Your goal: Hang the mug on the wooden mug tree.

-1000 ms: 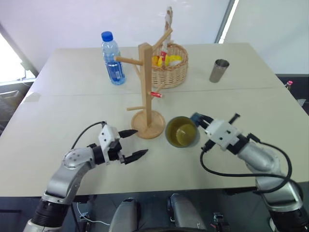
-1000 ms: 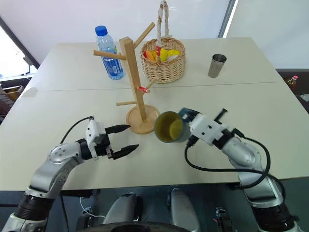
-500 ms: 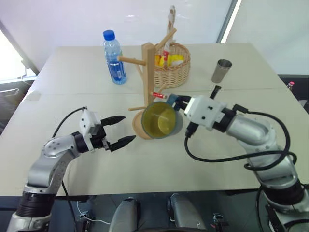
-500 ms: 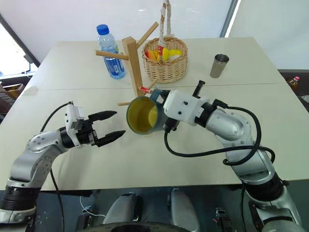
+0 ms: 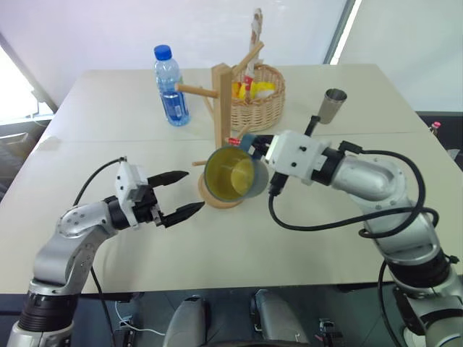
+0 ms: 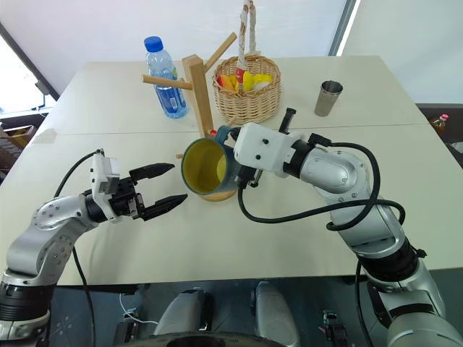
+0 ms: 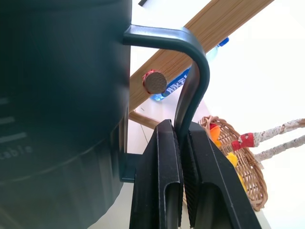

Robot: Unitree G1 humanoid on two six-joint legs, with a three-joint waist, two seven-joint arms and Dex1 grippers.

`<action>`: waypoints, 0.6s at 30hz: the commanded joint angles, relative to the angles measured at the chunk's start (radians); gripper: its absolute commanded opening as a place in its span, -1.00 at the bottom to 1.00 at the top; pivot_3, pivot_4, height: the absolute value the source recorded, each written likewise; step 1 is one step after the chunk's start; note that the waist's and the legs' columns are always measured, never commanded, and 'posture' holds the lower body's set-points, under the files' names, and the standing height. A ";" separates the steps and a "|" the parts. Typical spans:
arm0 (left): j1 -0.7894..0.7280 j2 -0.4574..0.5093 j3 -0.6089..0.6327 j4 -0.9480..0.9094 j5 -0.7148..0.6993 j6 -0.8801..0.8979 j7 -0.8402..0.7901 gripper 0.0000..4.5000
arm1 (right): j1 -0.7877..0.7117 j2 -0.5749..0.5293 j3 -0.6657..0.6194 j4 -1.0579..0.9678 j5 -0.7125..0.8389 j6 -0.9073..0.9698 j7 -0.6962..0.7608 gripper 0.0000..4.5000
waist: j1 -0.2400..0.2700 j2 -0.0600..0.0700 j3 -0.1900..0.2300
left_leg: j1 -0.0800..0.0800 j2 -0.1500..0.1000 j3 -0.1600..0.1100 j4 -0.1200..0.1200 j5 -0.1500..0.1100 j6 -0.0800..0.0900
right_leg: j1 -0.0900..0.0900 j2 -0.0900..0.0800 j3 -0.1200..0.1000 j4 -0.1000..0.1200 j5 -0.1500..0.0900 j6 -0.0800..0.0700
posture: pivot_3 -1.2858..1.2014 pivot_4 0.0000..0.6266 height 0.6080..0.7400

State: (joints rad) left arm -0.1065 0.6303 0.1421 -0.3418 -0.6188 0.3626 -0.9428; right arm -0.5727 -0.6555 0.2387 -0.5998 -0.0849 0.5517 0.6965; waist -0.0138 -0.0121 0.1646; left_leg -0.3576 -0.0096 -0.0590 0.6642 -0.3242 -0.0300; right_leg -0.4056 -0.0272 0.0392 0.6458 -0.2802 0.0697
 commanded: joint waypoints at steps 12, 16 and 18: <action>-0.017 0.008 0.086 -0.095 -0.147 0.075 0.044 1.00 | -0.089 0.061 0.049 0.096 -0.065 -0.024 -0.017 -0.99 | 0.000 0.000 0.000 | 0.000 0.000 0.000 0.000 0.000 0.000 | 0.000 0.000 0.000 0.000 0.000 0.000 | 0.03 -0.52 1.00; -0.020 0.008 0.080 -0.092 -0.139 0.070 0.049 1.00 | -0.095 0.072 0.042 0.108 -0.072 -0.043 -0.025 -0.71 | 0.000 0.000 0.000 | 0.000 0.000 0.000 0.000 0.000 0.000 | 0.000 0.000 0.000 0.000 0.000 0.000 | 0.03 -0.52 1.00; -0.022 0.008 0.079 -0.088 -0.135 0.067 0.051 1.00 | -0.098 0.068 0.034 0.109 -0.079 -0.062 -0.026 -0.38 | 0.000 0.000 0.000 | 0.000 0.000 0.000 0.000 0.000 0.000 | 0.000 0.000 0.000 0.000 0.000 0.000 | 0.03 -0.52 1.00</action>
State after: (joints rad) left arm -0.1167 0.6311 0.2104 -0.4072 -0.7509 0.4355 -0.8927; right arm -0.6477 -0.5905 0.2994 -0.4701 -0.1535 0.5150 0.6842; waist -0.0141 -0.0122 0.1647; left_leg -0.3577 -0.0097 -0.0589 0.6639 -0.3242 -0.0301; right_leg -0.4060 -0.0272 0.0393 0.6458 -0.2802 0.0696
